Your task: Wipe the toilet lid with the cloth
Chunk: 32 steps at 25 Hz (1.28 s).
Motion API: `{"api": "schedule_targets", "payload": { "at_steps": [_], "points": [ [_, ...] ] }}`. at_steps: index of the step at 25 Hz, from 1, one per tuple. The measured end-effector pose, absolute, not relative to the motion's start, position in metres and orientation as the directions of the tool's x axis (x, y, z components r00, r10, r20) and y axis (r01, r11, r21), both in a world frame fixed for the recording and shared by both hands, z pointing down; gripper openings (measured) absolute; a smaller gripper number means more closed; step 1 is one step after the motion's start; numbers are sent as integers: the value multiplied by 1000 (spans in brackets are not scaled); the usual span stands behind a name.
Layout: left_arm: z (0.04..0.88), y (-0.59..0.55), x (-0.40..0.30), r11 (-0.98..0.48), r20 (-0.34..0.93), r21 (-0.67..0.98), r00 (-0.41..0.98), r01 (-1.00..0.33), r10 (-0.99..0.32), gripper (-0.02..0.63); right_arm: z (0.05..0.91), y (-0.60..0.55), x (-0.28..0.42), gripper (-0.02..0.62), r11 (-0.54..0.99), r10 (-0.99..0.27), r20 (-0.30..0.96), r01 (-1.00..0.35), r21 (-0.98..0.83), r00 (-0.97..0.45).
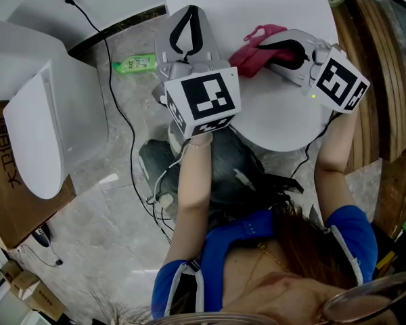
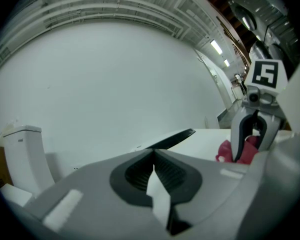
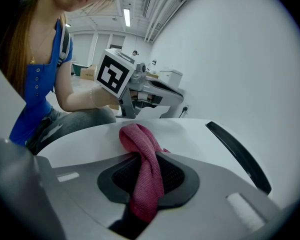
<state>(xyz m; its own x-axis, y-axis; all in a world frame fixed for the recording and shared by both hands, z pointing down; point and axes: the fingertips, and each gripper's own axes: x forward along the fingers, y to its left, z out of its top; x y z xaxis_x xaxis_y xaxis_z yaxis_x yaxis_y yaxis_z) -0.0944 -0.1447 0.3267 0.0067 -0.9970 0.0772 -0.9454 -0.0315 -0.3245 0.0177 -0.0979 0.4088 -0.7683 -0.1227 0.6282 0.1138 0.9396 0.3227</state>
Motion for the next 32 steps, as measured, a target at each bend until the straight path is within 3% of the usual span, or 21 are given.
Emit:
{"api": "schedule_targets", "payload": {
  "at_steps": [21, 32],
  "points": [
    [328, -142, -111, 9, 81, -308, -36, -951, -996, 3, 412, -60, -38, 75, 904, -22, 666, 269, 331, -746],
    [329, -141, -110, 4, 84, -314, -32, -949, -996, 3, 414, -59, -39, 75, 909, -42, 666, 248, 334, -745]
  ]
}}
